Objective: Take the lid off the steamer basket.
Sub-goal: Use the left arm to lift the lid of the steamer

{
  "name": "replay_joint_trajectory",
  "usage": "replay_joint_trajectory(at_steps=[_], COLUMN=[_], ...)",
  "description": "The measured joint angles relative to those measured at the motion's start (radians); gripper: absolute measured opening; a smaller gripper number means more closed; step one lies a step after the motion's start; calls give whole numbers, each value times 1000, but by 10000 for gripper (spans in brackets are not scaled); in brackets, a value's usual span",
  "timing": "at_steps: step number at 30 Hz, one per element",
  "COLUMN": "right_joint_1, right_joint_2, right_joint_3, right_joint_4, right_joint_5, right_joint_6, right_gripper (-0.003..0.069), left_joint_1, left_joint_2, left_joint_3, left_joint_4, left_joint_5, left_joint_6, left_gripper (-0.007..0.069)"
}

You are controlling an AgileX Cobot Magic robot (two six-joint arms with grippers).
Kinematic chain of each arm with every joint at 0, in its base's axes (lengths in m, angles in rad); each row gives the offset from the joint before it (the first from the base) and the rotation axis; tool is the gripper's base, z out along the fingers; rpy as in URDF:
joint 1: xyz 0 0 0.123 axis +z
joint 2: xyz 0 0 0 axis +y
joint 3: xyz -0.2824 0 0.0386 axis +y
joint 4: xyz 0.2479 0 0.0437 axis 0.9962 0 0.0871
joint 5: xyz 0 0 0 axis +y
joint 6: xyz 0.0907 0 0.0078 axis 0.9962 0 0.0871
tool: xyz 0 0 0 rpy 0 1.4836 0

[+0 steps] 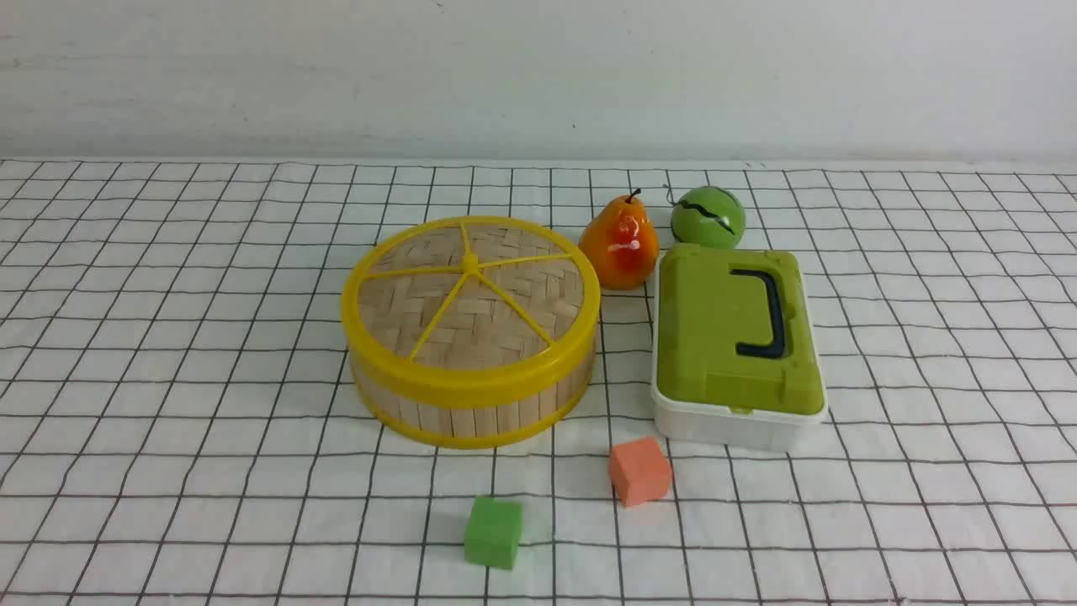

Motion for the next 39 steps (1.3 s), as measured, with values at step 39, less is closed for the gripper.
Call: replay_joint_trajectory(at_steps=[39], right_joint_1=[0], right_joint_2=[0], right_joint_3=[0], right_joint_4=[0], right_joint_5=[0], right_joint_6=[0], right_gripper=[240], left_joint_1=[0], left_joint_2=[0], left_joint_3=[0], left_joint_4=[0], left_joint_5=[-1], left_joint_6=[0], left_gripper=[37])
